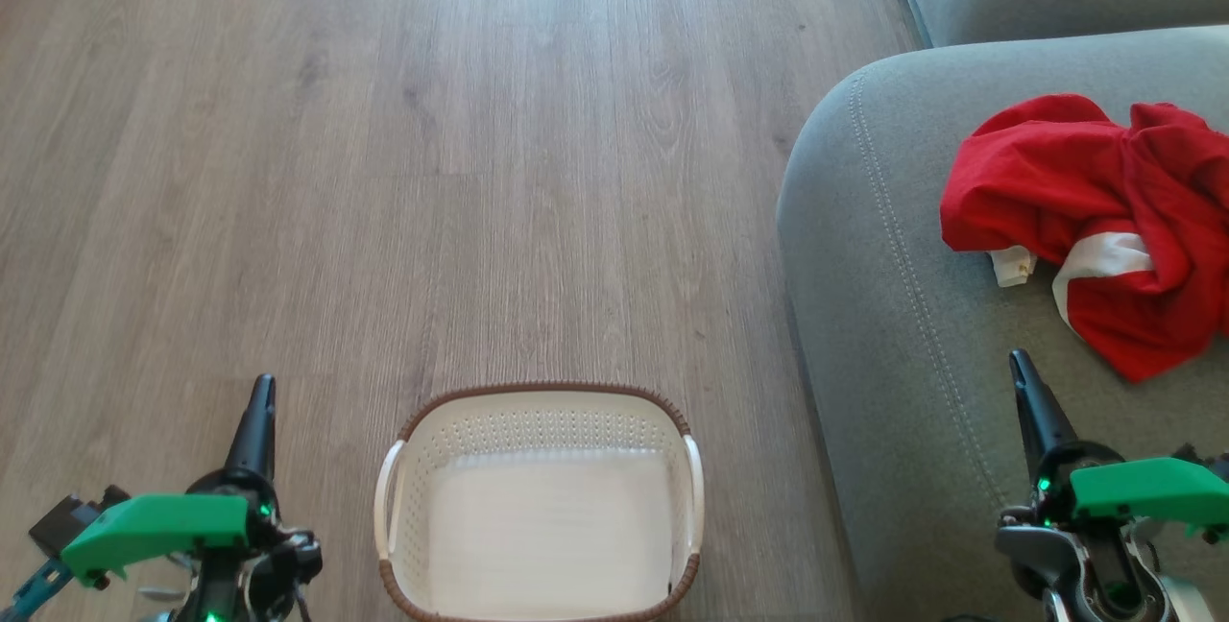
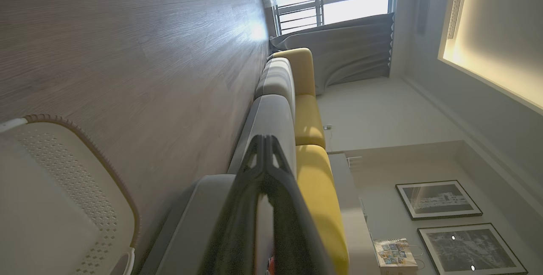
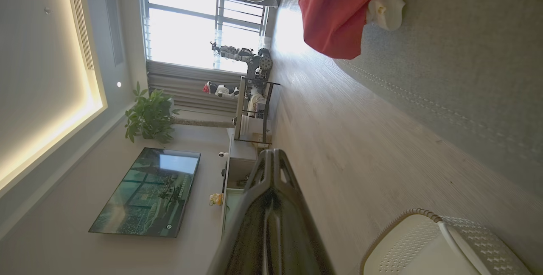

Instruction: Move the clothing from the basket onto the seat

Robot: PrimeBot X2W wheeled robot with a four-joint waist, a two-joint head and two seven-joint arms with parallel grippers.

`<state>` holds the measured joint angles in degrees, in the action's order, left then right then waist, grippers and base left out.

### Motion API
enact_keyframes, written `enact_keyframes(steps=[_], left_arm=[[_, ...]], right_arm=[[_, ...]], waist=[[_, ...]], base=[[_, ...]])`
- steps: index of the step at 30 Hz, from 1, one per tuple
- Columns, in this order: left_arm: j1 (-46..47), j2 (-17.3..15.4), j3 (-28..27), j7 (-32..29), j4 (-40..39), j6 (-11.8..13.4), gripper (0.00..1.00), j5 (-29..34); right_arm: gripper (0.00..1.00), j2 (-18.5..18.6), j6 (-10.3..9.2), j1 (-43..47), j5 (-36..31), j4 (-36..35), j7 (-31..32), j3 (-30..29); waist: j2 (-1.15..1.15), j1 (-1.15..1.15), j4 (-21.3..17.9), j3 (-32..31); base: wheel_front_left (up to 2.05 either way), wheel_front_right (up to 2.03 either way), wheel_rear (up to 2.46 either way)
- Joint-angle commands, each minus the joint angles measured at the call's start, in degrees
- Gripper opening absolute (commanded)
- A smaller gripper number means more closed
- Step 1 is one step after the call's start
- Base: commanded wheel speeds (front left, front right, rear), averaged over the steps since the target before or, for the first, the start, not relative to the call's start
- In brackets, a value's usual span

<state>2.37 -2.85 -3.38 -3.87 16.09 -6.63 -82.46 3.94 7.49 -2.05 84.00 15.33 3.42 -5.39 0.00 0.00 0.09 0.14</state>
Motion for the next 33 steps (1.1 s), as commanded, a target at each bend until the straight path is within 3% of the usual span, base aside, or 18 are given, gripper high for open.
enact_keyframes(steps=[1, 14, 33], left_arm=[[3.0, -0.2, -2.2, -0.4, -2.0, -0.5, 0.0, -1.5], [3.8, 0.0, -3.1, -2.6, -2.0, -0.9, 0.0, -9.5], [3.8, 0.0, -3.2, -2.6, -2.0, -0.9, 0.0, -9.7]], right_arm=[[0.0, 0.2, 0.0, -3.1, 1.5, -1.6, 0.5, 0.6], [0.0, -0.7, 0.0, -4.1, 8.4, -1.3, 2.6, -0.6], [0.0, -0.8, 0.0, -4.1, 8.5, -1.3, 2.8, -0.8]], waist=[[0.0, 0.0, 0.0, 0.0], [0.0, 0.0, -0.1, 0.0], [0.0, 0.0, -0.1, 0.0]], base=[[0.0, 0.0, 0.0], [0.0, 0.0, 0.0], [0.0, 0.0, 0.0]])
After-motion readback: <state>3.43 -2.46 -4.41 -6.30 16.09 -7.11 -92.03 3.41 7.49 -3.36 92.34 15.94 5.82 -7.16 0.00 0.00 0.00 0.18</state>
